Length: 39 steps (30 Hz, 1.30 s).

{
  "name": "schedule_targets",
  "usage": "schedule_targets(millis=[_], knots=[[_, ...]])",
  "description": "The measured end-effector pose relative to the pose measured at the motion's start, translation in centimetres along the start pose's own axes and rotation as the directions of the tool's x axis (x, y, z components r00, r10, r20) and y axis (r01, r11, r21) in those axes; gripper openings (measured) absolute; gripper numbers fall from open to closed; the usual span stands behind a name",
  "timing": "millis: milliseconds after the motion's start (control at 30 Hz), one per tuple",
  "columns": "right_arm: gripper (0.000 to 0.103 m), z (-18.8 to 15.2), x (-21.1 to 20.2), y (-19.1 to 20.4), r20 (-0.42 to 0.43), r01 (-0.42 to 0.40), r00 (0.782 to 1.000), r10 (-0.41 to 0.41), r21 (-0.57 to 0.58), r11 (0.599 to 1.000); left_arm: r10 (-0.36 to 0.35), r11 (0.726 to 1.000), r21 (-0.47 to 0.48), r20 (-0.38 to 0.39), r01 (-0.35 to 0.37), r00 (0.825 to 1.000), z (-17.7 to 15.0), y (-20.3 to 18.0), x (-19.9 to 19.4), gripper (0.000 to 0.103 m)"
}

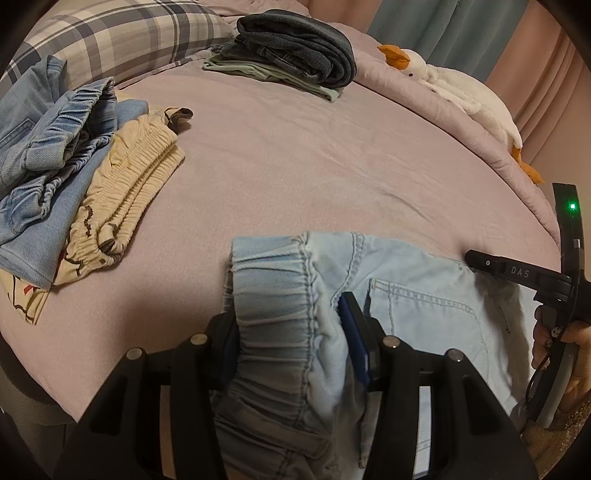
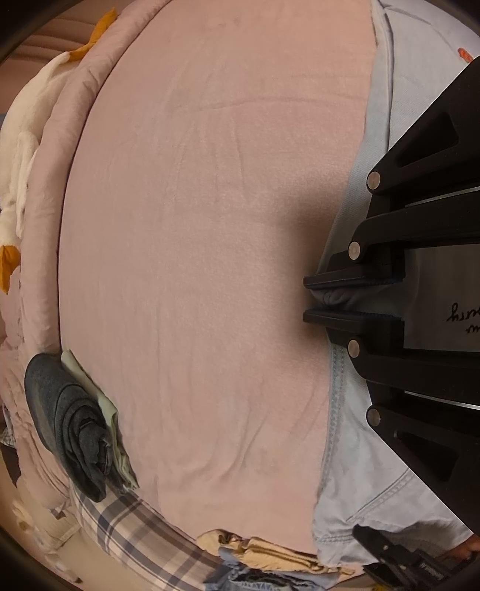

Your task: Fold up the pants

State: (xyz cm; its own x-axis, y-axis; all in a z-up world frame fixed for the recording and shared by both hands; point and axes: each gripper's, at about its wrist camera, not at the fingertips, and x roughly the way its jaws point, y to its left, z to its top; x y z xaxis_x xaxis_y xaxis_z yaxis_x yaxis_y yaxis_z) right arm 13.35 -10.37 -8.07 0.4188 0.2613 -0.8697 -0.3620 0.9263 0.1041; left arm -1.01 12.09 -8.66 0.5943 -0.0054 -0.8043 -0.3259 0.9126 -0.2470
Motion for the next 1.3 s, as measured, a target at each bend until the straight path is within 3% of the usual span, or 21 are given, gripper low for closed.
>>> schedule_targets(millis=[167, 200, 267, 300, 333, 400, 567, 733, 900, 1100, 1300], knots=[[0.008, 0.2, -0.6, -0.3, 0.008, -0.019, 1.000, 0.019, -0.004, 1.000, 0.053, 0.998, 0.020, -0.032, -0.053, 0.998, 0.7, -0.9, -0.3, 0.051], [0.013, 0.2, -1.0, -0.4, 0.010, -0.020, 1.000, 0.020, -0.008, 1.000, 0.070, 0.997, 0.024, -0.038, -0.069, 0.997, 0.8, -1.1, -0.6, 0.052], [0.039, -0.1, -2.4, -0.8, 0.037, 0.001, 0.999, -0.001, -0.006, 1.000, 0.099, 0.995, 0.027, -0.038, -0.098, 0.994, 1.0, -1.7, -1.3, 0.054], [0.057, -0.3, -3.8, -1.3, 0.074, 0.028, 0.997, -0.028, 0.004, 1.000, 0.105, 0.994, 0.031, -0.026, -0.105, 0.994, 1.1, -2.0, -1.8, 0.057], [0.064, -0.4, -4.9, -1.6, 0.105, 0.033, 0.994, -0.034, 0.011, 0.999, 0.116, 0.992, 0.040, -0.001, -0.116, 0.993, 1.2, -2.5, -2.5, 0.060], [0.064, -0.8, -7.2, -2.7, 0.162, 0.011, 0.987, -0.016, 0.028, 1.000, 0.126, 0.990, 0.062, 0.041, -0.128, 0.991, 1.5, -3.4, -3.8, 0.073], [0.071, -2.3, -11.8, -7.7, 0.208, -0.012, 0.978, -0.019, 0.144, 0.989, 0.074, 0.991, 0.103, 0.094, -0.083, 0.993, 1.7, -6.6, -5.7, 0.082], [0.072, -5.0, -14.1, -14.2, 0.214, -0.027, 0.976, -0.035, 0.278, 0.960, 0.098, 0.980, 0.161, 0.108, -0.115, 0.989, 1.8, -10.2, -5.4, 0.083], [0.072, -7.2, -16.2, -18.9, 0.225, 0.051, 0.963, -0.146, 0.385, 0.922, 0.123, 0.973, 0.180, 0.123, -0.145, 0.985, 1.6, -13.0, -5.7, 0.083], [0.072, -9.6, -19.5, -24.3, 0.281, 0.049, 0.934, -0.223, 0.517, 0.855, 0.150, 0.954, 0.221, 0.225, -0.201, 0.963, 1.4, -15.3, -8.1, 0.087], [0.073, -10.6, -21.2, -27.4, 0.299, 0.028, 0.920, -0.252, 0.592, 0.806, 0.074, 0.954, 0.270, 0.221, -0.133, 0.973, 1.3, -17.5, -8.3, 0.087]])
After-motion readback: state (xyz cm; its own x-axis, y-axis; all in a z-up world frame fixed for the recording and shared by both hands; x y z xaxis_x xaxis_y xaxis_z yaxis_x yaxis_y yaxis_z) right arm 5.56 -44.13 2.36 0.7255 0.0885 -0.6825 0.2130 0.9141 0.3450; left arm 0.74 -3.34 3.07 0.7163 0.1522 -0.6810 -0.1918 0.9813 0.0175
